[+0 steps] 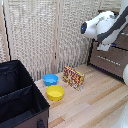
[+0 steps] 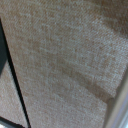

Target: With caution, bring your gripper towards the upper drawer's hold. Grasp the drawer hold tightly with your gripper tool. Pull the drawer in your direction to reveal the contents of the top drawer.

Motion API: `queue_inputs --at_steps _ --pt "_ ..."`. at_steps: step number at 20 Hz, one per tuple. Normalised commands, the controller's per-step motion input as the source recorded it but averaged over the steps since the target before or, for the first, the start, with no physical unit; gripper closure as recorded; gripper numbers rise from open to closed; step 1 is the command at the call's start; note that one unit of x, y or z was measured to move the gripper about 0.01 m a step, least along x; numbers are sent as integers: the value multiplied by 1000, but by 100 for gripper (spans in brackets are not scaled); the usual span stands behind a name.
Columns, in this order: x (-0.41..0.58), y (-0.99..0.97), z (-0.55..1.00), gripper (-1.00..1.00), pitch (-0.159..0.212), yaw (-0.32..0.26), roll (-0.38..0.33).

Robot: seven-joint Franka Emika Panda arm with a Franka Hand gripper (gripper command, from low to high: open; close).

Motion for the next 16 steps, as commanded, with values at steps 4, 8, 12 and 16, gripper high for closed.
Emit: queue_inputs --at_steps 4,8,12,16 --pt "1 0 57 100 0 31 -25" --pt "1 0 228 100 0 7 -81" --pt "56 52 303 100 0 0 -68" --pt "122 663 104 100 0 -13 8"
